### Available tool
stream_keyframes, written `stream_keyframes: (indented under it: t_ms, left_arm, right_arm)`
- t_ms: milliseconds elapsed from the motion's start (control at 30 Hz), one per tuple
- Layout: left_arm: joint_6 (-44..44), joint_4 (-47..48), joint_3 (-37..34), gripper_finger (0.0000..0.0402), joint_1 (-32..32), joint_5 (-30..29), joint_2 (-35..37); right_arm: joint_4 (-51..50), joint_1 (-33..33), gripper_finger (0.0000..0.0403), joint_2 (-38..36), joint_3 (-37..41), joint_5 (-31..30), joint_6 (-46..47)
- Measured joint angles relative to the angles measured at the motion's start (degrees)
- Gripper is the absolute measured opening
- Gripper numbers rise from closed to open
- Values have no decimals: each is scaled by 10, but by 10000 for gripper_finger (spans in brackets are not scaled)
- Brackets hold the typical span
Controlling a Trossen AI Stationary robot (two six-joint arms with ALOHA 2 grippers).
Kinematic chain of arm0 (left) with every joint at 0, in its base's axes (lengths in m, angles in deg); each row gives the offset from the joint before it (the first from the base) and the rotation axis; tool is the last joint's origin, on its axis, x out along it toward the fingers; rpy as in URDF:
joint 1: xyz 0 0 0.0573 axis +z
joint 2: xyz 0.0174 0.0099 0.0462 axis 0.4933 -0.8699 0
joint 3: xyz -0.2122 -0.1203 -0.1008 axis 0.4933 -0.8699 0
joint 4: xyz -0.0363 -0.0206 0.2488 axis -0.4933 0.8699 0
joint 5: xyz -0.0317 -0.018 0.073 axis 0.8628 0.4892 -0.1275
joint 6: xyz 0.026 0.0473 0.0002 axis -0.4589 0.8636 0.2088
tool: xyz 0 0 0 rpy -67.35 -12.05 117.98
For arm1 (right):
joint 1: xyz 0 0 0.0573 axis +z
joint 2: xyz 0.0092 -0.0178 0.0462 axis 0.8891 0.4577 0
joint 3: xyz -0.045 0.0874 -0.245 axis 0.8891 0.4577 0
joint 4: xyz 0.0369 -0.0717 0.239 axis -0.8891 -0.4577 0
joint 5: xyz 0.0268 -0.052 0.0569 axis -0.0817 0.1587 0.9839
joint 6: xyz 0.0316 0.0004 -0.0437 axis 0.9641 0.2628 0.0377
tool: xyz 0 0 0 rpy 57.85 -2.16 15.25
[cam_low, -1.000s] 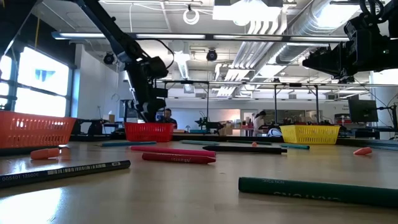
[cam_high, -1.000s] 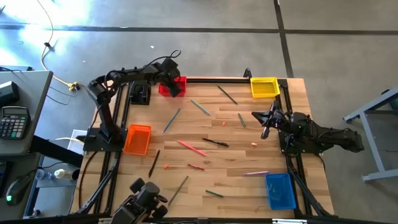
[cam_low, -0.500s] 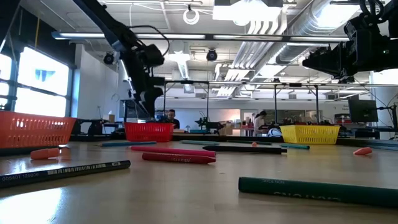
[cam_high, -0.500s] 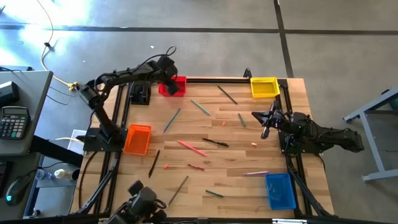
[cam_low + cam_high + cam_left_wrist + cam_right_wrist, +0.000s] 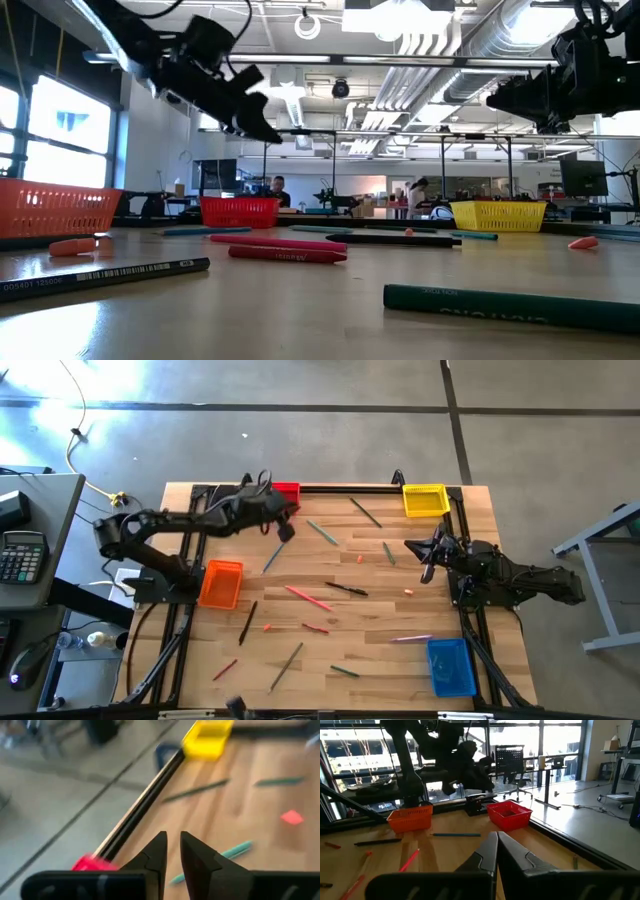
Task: Sort crayons/erasers/pens/pencils in bins
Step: Put the green crayon into the blue basket
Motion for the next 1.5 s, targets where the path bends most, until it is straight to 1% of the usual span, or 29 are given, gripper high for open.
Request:
stream_keyframes:
  t_ms: [133, 200, 267, 367, 433, 500, 633, 733, 900, 967, 1167, 1333, 1500]
  left_arm:
    - [-34, -155, -78, 23, -39, 46, 17]
    - [-56, -231, -117, 16, -51, 73, 17]
    - [-64, -290, -149, 11, -60, 83, 16]
    - [-91, -351, -189, 3, -68, 98, 16]
    - [-110, -405, -214, 1, -68, 101, 16]
    - [-109, -455, -237, 1, -68, 101, 16]
    - [-111, -521, -276, 0, -59, 102, 15]
    - [-118, -531, -290, 0, -49, 104, 15]
    - [-125, -532, -291, 0, -41, 106, 15]
    - [-136, -533, -290, 0, -41, 106, 15]
    - [-132, -531, -290, 0, -41, 100, 15]
    - [-128, -528, -290, 0, -41, 99, 15]
    - [-131, -525, -290, 0, -41, 100, 15]
  right_arm:
    - [15, 0, 0, 0, 0, -1, -5]
    - [42, 0, 0, 0, 0, -17, -16]
    - [65, 0, 0, 0, 0, -34, -17]
    - [71, 0, 0, 0, 0, -52, -21]
    - [74, 0, 0, 3, 0, -80, -27]
    - [81, 0, 0, 11, 0, -110, -29]
    - [81, 0, 0, 48, -17, -132, -25]
    - [72, 0, 0, 96, -47, -145, -22]
    - [-11, 0, 0, 209, -126, -181, 29]
    - [-56, 0, 0, 264, -167, -182, 66]
    - [-235, 0, 0, 434, -304, -181, 184]
    - [-349, 0, 0, 553, -395, -163, 286]
    - [-406, 0, 0, 639, -448, -116, 334]
